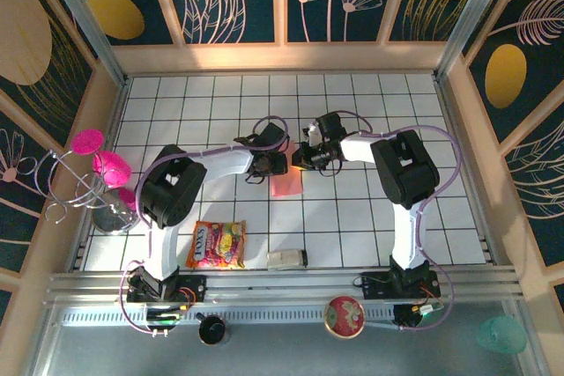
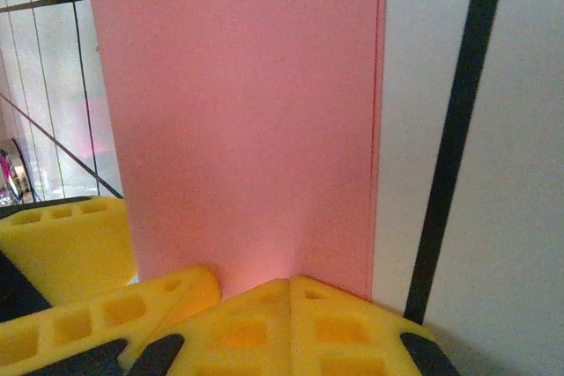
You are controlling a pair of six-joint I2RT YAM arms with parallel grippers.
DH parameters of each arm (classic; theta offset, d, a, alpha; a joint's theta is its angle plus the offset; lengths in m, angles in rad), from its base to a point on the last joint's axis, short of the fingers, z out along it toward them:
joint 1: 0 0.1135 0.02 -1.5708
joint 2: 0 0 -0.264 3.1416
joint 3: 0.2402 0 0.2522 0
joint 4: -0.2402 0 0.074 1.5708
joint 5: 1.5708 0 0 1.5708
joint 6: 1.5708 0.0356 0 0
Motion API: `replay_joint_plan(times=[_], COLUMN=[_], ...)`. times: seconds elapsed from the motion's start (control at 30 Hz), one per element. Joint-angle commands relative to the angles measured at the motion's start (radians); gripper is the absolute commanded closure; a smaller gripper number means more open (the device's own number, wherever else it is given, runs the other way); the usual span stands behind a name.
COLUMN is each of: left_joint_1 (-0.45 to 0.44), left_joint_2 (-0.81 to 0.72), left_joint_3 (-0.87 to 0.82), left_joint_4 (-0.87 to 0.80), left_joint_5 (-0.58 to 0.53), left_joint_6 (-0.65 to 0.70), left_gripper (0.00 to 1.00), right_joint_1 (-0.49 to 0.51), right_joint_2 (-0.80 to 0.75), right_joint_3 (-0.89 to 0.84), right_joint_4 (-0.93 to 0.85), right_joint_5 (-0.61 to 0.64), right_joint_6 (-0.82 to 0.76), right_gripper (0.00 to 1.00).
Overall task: Fold a paper plane with a square sheet of paper (pick it up from the middle)
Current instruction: Hold the square sheet of paper at the center of the table.
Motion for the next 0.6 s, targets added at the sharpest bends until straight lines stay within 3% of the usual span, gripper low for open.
replay_joint_plan(times=[0.0,0.33,0.4,0.57], left_joint_1=[0.017,0.021,0.021,0.035], left_joint_2=[0.054,-0.223,-0.259,-0.298], left_joint_3=[-0.074,-0.076,-0.098,-0.183], left_joint_4=[-0.008,-0.035,0.014,0.281], left_joint_5=[0.038,-0.105,-0.067,0.154], left_joint_6=[-0.019,-0.069,-0.059,-0.053], left_gripper=[0.44,0.46,0.49,0.67], right_joint_1=[0.017,0.046,0.048,0.048], right_joint_2=[0.094,0.108,0.109,0.117], right_joint_3=[-0.046,-0.059,-0.063,-0.063], right_joint_4=[-0.108,-0.090,-0.084,-0.090], right_joint_5=[0.175,0.232,0.239,0.257], right_joint_6=[-0.011,0.051,0.061,0.066], right_gripper=[0.99,1.00,1.00,1.00])
